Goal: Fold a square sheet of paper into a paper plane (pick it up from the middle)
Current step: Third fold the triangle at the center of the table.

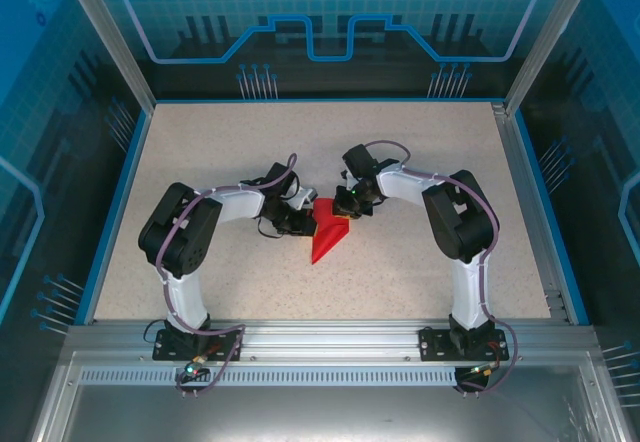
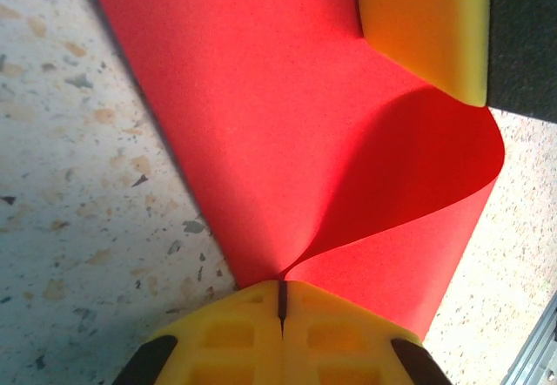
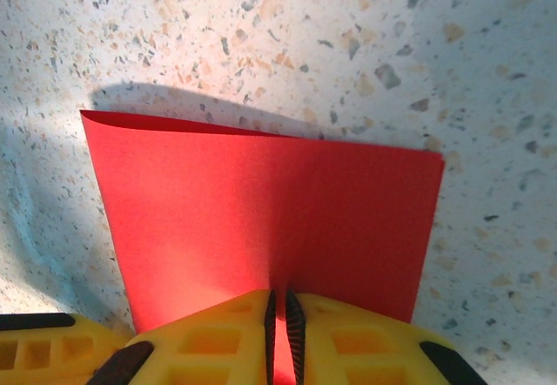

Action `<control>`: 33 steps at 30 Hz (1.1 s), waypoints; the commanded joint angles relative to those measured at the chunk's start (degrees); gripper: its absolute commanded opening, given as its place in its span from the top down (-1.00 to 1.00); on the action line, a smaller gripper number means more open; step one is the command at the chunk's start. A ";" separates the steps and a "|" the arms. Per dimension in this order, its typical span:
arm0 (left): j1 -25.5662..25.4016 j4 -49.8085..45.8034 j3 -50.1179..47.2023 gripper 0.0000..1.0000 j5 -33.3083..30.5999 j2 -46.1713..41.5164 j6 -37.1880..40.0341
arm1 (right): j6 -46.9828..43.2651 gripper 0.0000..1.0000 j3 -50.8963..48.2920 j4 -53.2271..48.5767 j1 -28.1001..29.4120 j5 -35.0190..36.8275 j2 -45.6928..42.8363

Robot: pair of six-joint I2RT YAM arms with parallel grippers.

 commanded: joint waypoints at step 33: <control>0.50 0.55 -2.66 1.00 -0.57 1.24 -0.82 | 23.36 0.91 -35.74 41.56 15.80 1.95 -23.92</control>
